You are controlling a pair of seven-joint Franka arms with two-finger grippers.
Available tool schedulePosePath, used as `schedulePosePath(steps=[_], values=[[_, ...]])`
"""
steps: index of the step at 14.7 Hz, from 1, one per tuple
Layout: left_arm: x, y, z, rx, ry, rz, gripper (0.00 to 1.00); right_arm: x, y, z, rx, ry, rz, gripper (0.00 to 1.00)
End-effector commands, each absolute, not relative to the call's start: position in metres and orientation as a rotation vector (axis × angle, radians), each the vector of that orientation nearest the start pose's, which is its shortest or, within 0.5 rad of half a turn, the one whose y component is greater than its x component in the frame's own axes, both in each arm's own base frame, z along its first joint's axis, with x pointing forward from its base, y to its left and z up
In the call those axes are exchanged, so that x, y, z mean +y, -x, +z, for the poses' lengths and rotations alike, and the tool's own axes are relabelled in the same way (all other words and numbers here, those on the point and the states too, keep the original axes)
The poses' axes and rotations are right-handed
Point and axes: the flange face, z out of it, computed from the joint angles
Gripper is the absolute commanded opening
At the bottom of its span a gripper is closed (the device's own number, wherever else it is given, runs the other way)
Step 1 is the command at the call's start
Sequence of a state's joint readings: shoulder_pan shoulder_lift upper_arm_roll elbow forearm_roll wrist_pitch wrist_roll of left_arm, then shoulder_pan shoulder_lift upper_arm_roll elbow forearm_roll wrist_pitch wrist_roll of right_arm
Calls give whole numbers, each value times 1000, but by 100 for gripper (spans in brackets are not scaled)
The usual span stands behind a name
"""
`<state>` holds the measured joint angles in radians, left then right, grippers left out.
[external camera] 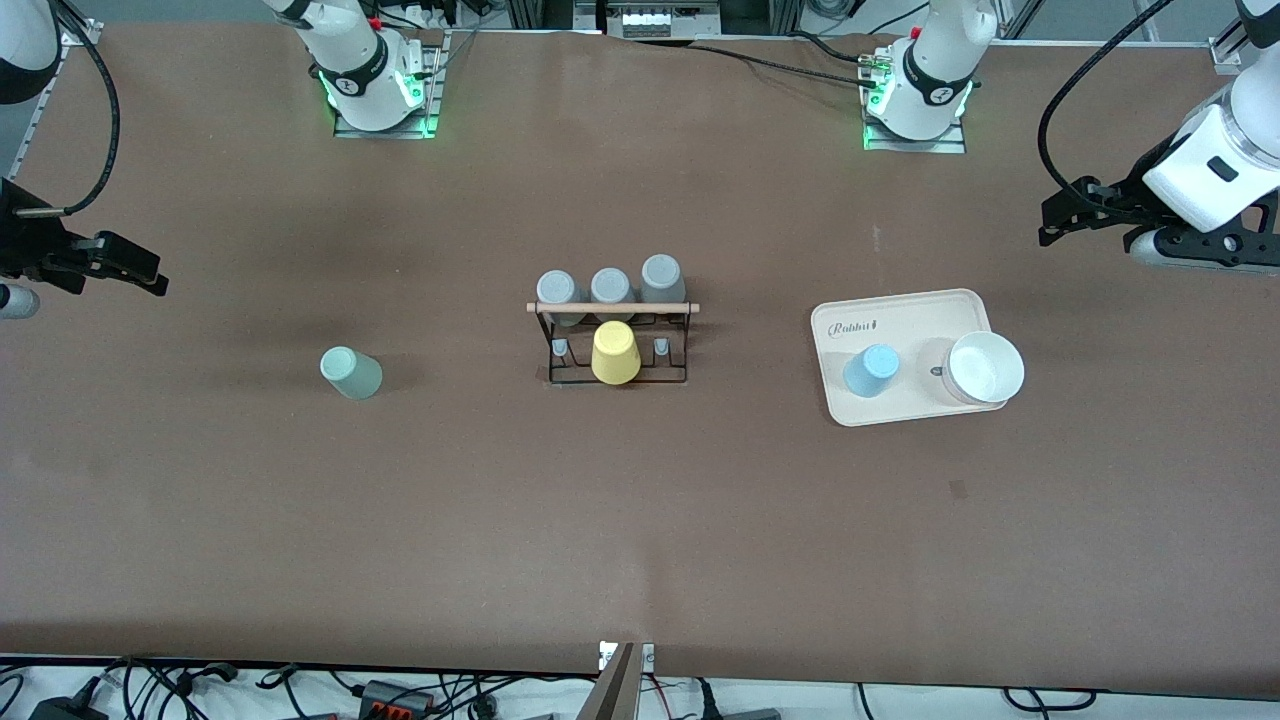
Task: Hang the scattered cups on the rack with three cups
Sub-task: 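Lower the left gripper over the light blue cup on the tray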
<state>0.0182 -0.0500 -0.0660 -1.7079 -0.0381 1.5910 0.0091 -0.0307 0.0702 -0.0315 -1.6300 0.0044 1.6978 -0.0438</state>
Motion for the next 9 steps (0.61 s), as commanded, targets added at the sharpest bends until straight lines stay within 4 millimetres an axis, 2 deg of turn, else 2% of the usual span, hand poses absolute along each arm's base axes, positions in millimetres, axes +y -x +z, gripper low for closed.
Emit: schedulePosePath(steps=[1, 6, 9], values=[[-30, -531, 592, 115, 3191, 106, 100, -34, -579, 573, 10, 3153, 1, 100], [-24, -533, 591, 95, 3195, 105, 100, -34, -580, 571, 13, 3153, -2, 100], [-27, -545, 583, 105, 3196, 126, 100, -34, -581, 571, 15, 3154, -6, 100]])
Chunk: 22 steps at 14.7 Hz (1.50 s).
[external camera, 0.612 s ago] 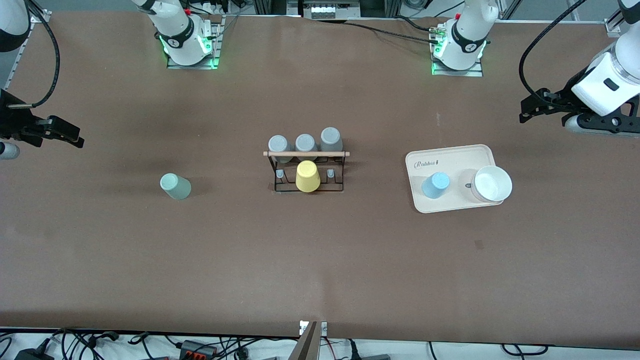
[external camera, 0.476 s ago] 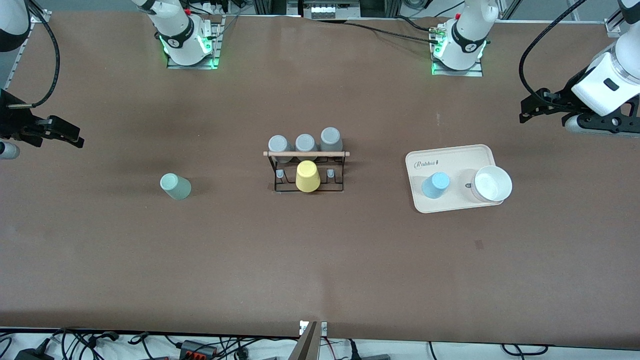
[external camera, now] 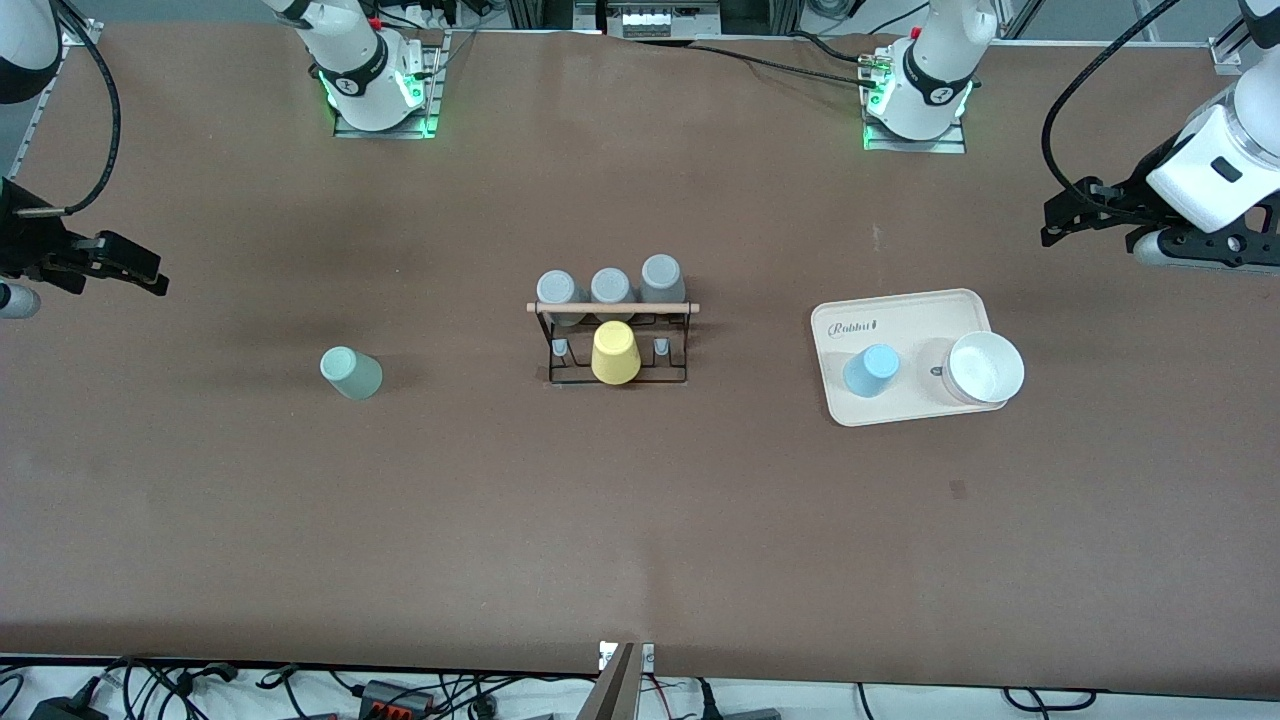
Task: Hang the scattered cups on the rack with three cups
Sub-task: 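Lower the left gripper over the light blue cup on the tray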
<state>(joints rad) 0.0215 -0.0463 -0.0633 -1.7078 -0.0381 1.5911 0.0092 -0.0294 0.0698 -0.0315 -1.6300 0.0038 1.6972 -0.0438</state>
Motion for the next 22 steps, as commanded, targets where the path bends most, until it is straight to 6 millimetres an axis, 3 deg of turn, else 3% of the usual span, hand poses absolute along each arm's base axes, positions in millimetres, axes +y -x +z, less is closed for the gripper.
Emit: schedulePosePath(steps=[1, 5, 9, 13, 14, 16, 17, 19, 22], values=[[-33, -550, 578, 119, 3193, 141, 100, -34, -581, 569, 15, 3153, -4, 100], [-44, -575, 547, 149, 3195, 203, 100, -34, -582, 568, 13, 3153, 3, 100], [-49, -620, 461, 148, 3206, 365, 100, -34, -582, 566, 13, 3153, 11, 100], [-53, -643, 368, 97, 3245, 455, 100, -34, -583, 565, 12, 3153, 11, 100], [-55, -643, 347, 95, 3241, 483, 100, -34, -584, 564, 15, 3153, 11, 100], [-77, -634, 323, 129, 3231, 499, 100, -33, -586, 561, 15, 3154, 6, 100], [-77, -633, 312, 121, 3236, 460, 100, -32, -589, 557, 10, 3154, 6, 100], [-88, -630, 299, 79, 3236, 443, 100, -28, -591, 555, 10, 3154, 3, 100], [-121, -621, 284, 49, 3218, 470, 100, -28, -593, 556, 15, 3153, -19, 100]])
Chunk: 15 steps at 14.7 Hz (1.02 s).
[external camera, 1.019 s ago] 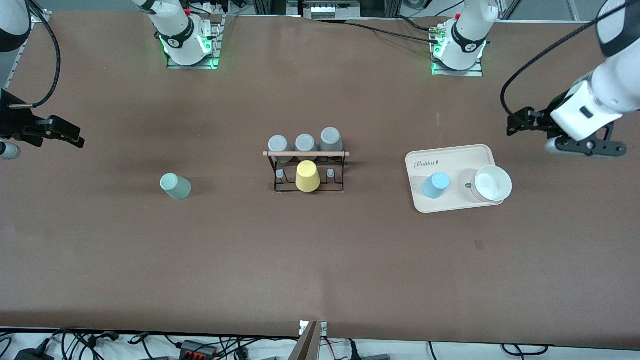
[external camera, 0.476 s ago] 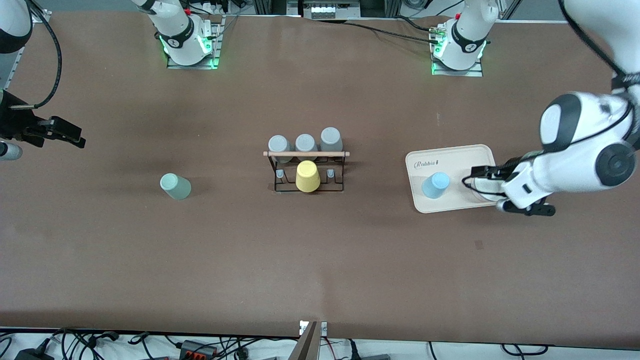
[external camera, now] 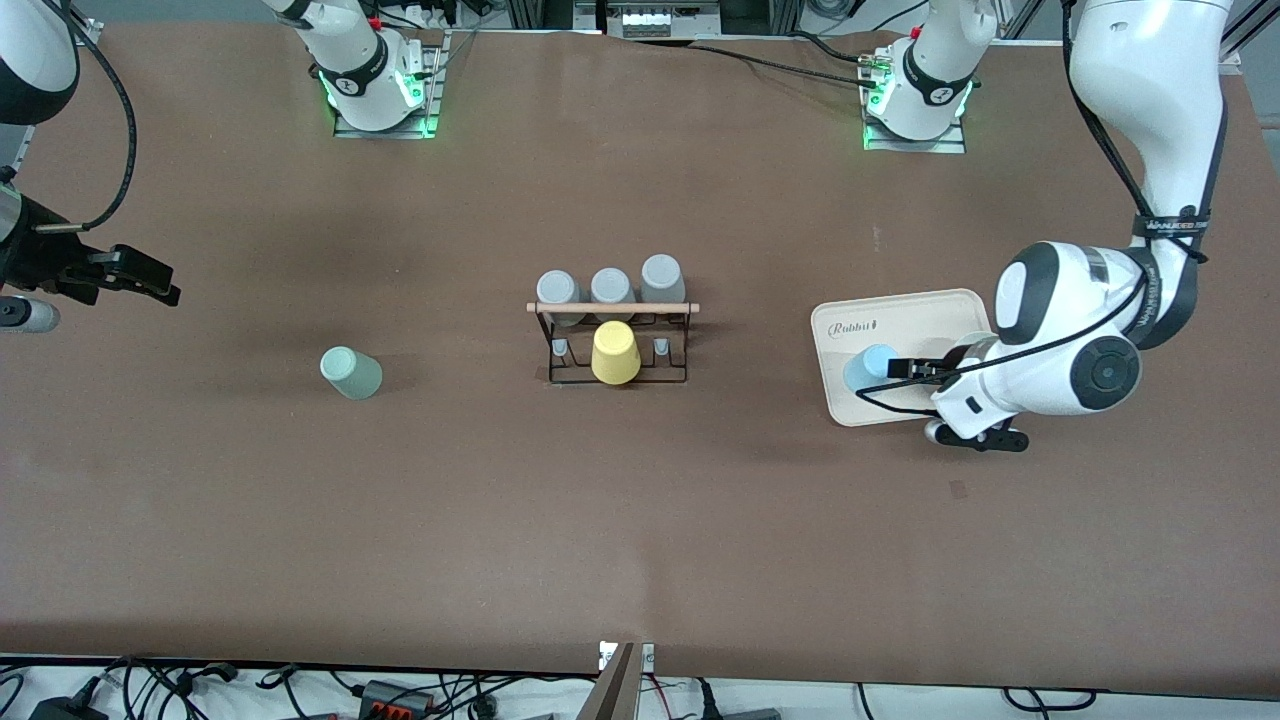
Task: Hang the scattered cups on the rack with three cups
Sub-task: 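Close the left gripper on the light blue cup and lift it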
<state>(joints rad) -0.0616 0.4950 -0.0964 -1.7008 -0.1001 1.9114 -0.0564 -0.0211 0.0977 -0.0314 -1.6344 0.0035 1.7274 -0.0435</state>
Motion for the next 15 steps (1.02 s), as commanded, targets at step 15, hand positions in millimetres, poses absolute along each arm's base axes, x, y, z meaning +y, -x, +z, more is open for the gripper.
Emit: schedulePosePath(steps=[15], values=[[-137, -595, 225, 91, 3208, 444, 90, -29, -597, 549, 23, 3147, -12, 100]])
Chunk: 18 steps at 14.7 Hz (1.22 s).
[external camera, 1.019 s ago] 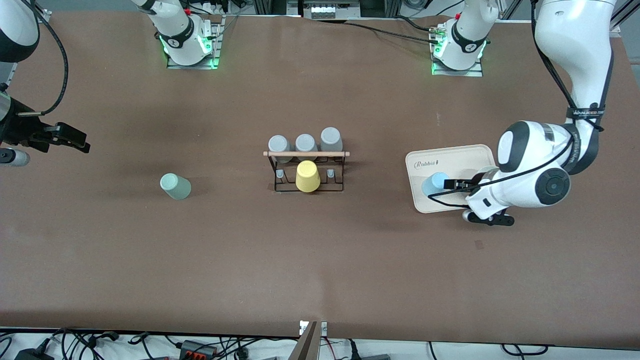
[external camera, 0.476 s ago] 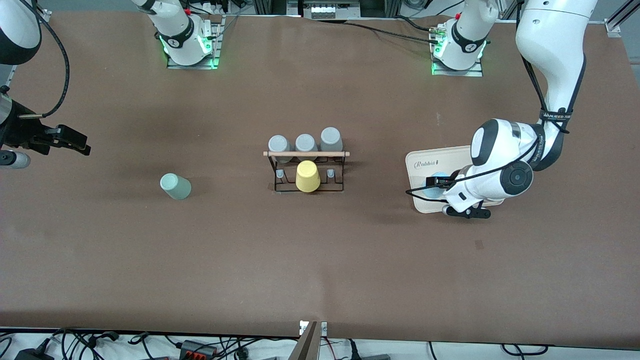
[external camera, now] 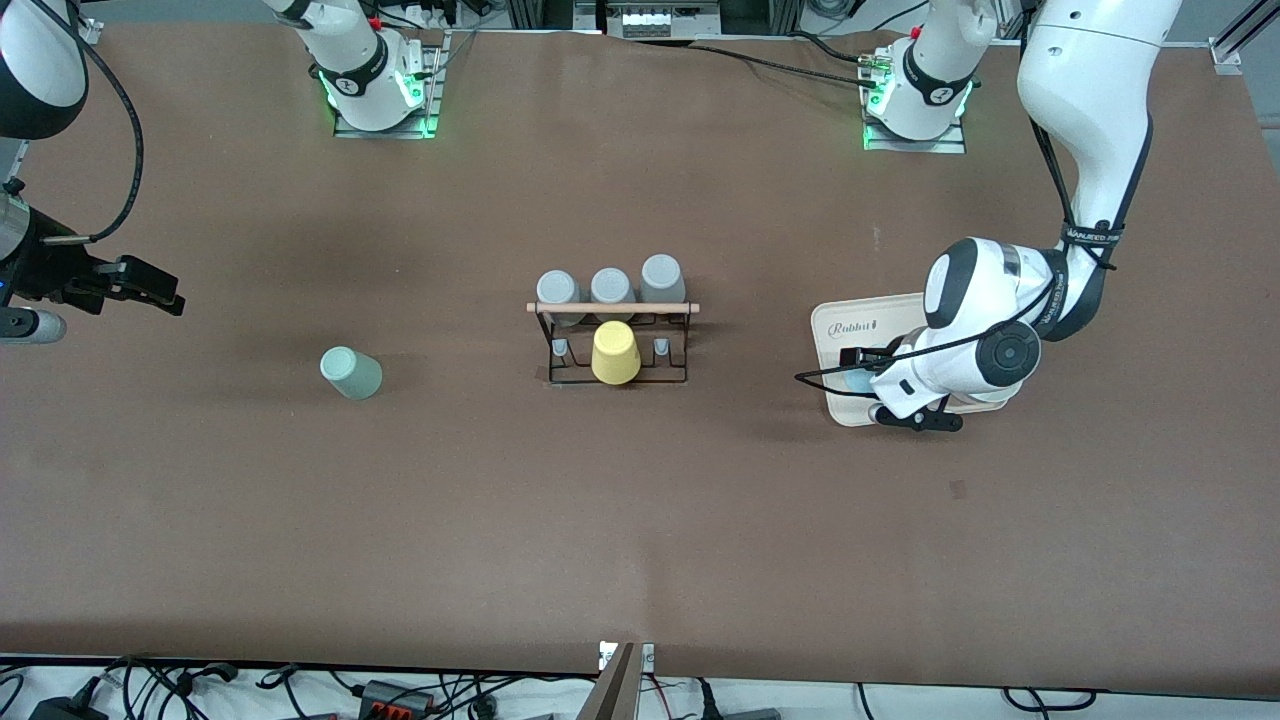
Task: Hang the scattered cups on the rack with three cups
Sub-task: 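Close the left gripper on the light blue cup and lift it, then carry the light blue cup with the left gripper to the rack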
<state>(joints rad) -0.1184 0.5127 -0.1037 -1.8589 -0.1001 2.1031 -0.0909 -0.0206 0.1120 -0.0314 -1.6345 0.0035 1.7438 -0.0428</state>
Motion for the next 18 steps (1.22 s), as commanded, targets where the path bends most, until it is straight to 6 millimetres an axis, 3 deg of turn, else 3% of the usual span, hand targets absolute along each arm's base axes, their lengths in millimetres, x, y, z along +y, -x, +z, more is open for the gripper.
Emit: schedulePosePath(steps=[1, 2, 4, 7, 9, 12, 13, 15, 16, 18], values=[[-136, -595, 225, 89, 3208, 444, 72, -29, -597, 547, 23, 3147, -7, 100], [-135, -595, 225, 87, 3208, 444, 54, -29, -598, 545, 24, 3145, -2, 100], [-132, -596, 226, 82, 3209, 448, 34, -29, -598, 546, 24, 3144, -2, 100], [-131, -603, 238, 63, 3215, 420, 25, -29, -598, 547, 25, 3143, -7, 100], [-130, -616, 268, 68, 3211, 454, 18, -28, -598, 546, 23, 3141, -5, 100], [-136, -643, 340, 39, 3190, 516, 4, -29, -598, 547, 25, 3140, -7, 100], [-133, -651, 356, -4, 3194, 499, 1, -28, -599, 545, 23, 3139, 0, 100], [-148, -658, 368, -16, 3214, 482, 1, -26, -601, 537, 18, 3141, 24, 100], [-156, -660, 365, -39, 3233, 498, 1, -27, -601, 536, 21, 3139, 24, 100], [-207, -661, 379, -181, 3357, 537, 1, -28, -602, 536, 25, 3139, 24, 100]])
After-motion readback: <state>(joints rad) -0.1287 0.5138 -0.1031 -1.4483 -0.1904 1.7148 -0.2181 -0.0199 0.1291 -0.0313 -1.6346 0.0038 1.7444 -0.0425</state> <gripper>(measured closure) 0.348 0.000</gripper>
